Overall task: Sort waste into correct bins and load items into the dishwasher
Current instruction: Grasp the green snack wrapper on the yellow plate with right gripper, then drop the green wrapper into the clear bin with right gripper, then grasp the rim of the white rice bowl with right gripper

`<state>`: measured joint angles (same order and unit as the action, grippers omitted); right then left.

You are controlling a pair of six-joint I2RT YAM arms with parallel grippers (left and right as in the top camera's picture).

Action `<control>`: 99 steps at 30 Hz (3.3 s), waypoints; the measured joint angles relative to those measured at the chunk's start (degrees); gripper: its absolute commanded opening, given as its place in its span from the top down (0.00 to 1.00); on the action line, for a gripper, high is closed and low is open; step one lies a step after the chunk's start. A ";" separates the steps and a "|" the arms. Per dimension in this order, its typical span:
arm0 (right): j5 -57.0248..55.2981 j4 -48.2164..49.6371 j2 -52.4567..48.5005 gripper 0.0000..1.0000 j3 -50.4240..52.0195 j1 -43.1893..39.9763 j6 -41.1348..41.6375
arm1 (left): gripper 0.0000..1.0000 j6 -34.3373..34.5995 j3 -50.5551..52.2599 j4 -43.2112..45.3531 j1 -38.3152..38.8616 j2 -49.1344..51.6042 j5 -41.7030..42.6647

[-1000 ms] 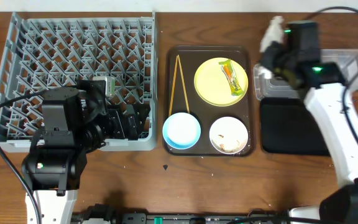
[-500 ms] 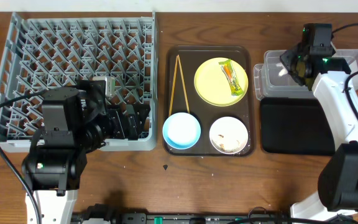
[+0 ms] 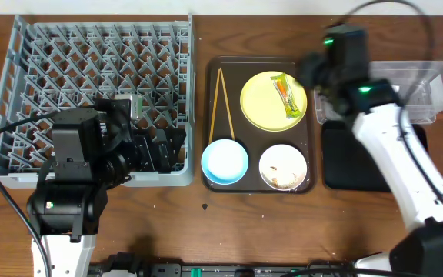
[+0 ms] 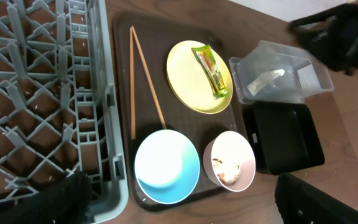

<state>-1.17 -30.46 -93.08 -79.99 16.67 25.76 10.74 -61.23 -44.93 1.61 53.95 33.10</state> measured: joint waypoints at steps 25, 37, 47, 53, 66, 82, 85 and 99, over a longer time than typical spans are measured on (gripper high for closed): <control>-15.10 14.03 -29.49 0.99 0.02 5.11 -20.72 | 0.05 0.02 0.00 -0.02 0.00 0.00 0.00; -6.64 5.20 -16.74 0.99 0.44 1.99 -3.06 | 0.05 0.00 0.00 0.00 0.00 0.00 0.00; -5.22 -2.80 -3.58 0.99 -0.44 -15.87 16.41 | 0.05 0.00 0.00 -0.02 0.00 0.00 0.00; -5.11 -1.31 -9.86 0.53 -0.20 -21.31 21.18 | 0.05 0.00 0.00 0.00 0.00 0.00 0.00; 11.80 -3.26 0.46 0.46 0.02 -19.41 5.11 | 0.05 0.00 0.00 -0.04 0.00 0.00 0.02; 20.48 -25.88 0.90 0.57 -0.11 14.23 -10.32 | 0.05 0.20 -0.02 -2.08 0.00 0.00 1.11; 17.66 -25.68 -4.63 0.57 -0.11 18.64 -10.40 | 0.05 0.20 -0.02 -2.89 0.00 0.00 1.40; 10.10 -22.49 -17.66 0.58 0.22 21.77 -9.42 | 0.05 2.60 -0.52 -9.18 0.00 -6.93 -15.28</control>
<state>8.93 -52.95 -110.74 -79.77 38.44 16.34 13.34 -61.76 -54.11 1.61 47.03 17.82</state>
